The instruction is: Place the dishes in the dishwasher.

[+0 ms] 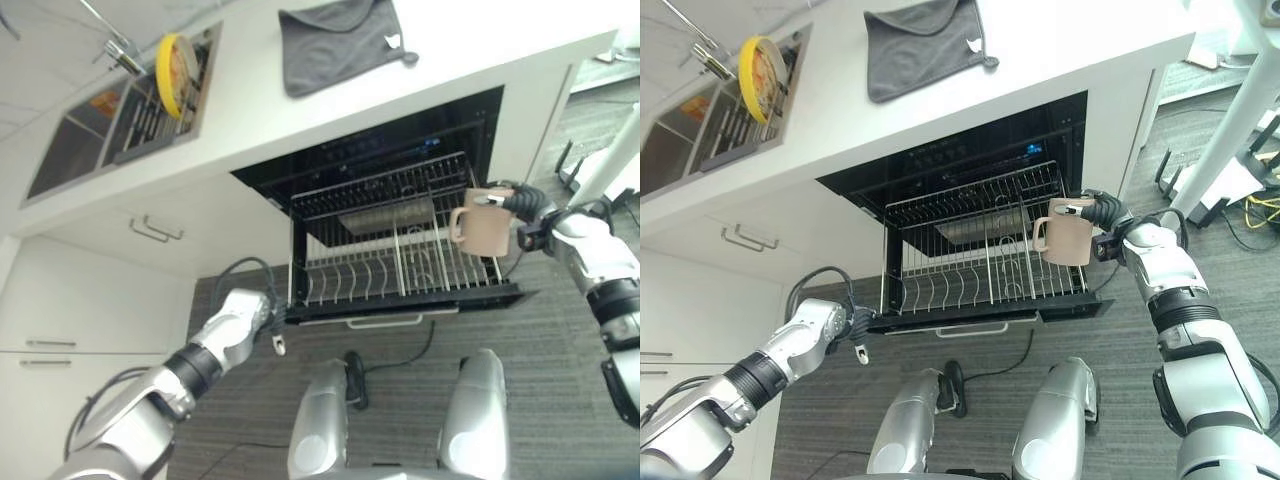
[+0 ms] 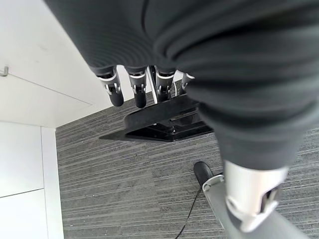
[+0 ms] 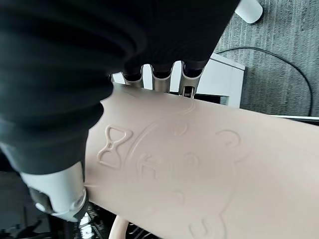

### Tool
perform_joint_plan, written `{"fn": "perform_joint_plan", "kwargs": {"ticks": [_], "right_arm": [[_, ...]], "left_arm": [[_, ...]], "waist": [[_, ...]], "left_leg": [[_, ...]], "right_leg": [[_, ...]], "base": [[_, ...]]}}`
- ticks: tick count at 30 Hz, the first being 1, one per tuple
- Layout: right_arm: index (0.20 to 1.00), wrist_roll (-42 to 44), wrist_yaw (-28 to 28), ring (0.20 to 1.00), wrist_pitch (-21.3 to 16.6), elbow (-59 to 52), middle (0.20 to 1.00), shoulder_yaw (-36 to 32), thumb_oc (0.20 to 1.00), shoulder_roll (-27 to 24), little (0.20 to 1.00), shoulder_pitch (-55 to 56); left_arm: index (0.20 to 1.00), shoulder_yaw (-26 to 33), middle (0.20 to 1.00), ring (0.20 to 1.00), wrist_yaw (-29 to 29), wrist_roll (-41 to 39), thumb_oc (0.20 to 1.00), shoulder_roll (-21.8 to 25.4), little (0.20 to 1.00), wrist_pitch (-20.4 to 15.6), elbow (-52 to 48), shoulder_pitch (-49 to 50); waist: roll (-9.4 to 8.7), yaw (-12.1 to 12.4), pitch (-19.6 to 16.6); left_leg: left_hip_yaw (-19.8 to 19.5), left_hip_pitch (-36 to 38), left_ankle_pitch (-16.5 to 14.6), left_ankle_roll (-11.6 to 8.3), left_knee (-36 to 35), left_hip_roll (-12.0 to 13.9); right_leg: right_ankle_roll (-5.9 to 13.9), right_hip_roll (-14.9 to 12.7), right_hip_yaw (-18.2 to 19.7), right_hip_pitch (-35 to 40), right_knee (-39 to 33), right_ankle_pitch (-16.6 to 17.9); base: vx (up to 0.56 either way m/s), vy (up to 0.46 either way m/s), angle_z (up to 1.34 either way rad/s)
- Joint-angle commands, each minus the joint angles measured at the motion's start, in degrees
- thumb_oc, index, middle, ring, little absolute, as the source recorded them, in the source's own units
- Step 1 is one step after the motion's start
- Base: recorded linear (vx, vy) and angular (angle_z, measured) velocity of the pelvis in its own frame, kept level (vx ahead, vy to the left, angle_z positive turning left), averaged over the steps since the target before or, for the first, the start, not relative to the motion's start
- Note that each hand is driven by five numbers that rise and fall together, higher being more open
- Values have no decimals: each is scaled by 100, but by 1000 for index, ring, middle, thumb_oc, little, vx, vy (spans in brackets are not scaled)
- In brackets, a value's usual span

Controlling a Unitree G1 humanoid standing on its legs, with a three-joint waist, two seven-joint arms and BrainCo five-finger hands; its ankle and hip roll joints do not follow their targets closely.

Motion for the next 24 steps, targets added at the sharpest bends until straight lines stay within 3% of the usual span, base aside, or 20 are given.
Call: {"fn": "perform_joint_plan", "kwargs": {"ticks": [1, 12, 13, 14, 15, 16, 17, 24], "right_arm": [[200, -24, -89, 200, -313, 267, 200, -216, 200, 155, 200, -1064], [200, 232, -898, 200, -376, 1105, 200, 506, 200, 625, 200, -2257], [200, 269, -915, 200, -342, 1132, 200, 515, 200, 639, 200, -2263], [445, 339, -960, 445, -324, 1187, 445, 523, 445, 659, 445, -2286], [724, 356, -1013, 724, -354, 1233, 724, 516, 724, 680, 724, -2304], [1000, 366, -1040, 1000, -361, 1232, 1000, 504, 1000, 685, 1000, -2300], [1000, 365, -1069, 1000, -345, 1226, 1000, 493, 1000, 697, 1000, -2302], [1000, 325, -1497, 1000, -387, 1149, 1000, 441, 1000, 723, 1000, -2328]], "left_arm": [[1000, -1199, 1000, 1000, -1081, -1166, 1000, 37, 1000, -211, 33, 2081], [1000, -1300, 1000, 1000, -1111, -1220, 1000, 410, 1000, 257, -655, 1382], [1000, -1308, 1000, 1000, -1121, -1227, 1000, 418, 1000, 274, -663, 1369], [1000, -1319, 1000, 1000, -1119, -1237, 1000, 435, 1000, 302, -678, 1347], [1000, -1342, 1000, 1000, -1103, -1262, 1000, 444, 1000, 321, -675, 1320], [1000, -1337, 1000, 1000, -1100, -1265, 1000, 450, 1000, 328, -680, 1314], [1000, -1332, 1000, 1000, -1103, -1268, 1000, 454, 1000, 330, -678, 1304], [1000, -1348, 1000, 1000, -1045, -1254, 1000, 489, 1000, 353, -665, 1283]], "waist": [[-335, 385, 457], [-563, 801, 457], [-575, 805, 457], [-579, 823, 457], [-591, 828, 457], [-591, 834, 457], [-604, 836, 457], [-655, 834, 457]], "left_leg": [[-244, -449, 87, 259, 391, 91], [-374, -1304, -250, 595, 303, 12], [-405, -1252, -420, 570, 369, 3], [-388, -1357, -287, 618, 348, 0], [-423, -1325, -455, 601, 422, -13], [-398, -1409, -309, 639, 381, -10], [-431, -1358, -463, 613, 435, -20], [-422, -1435, -546, 663, 510, -29]], "right_leg": [[-347, -69, 43, -114, -647, 825], [-403, 93, -155, -1118, -470, 931], [-366, 100, -122, -1067, -401, 778], [-409, 98, -170, -1167, -430, 919], [-373, 102, -141, -1139, -347, 775], [-412, 96, -184, -1218, -394, 917], [-372, 103, -151, -1166, -340, 782], [-388, 139, -172, -1240, -291, 767]], "base": [[-72, -5, 0], [-117, -92, 8], [-27, -53, 4], [67, -49, 2], [-93, -31, -1], [67, -39, -2], [0, 0, 0], [10, -4, 0]]}}
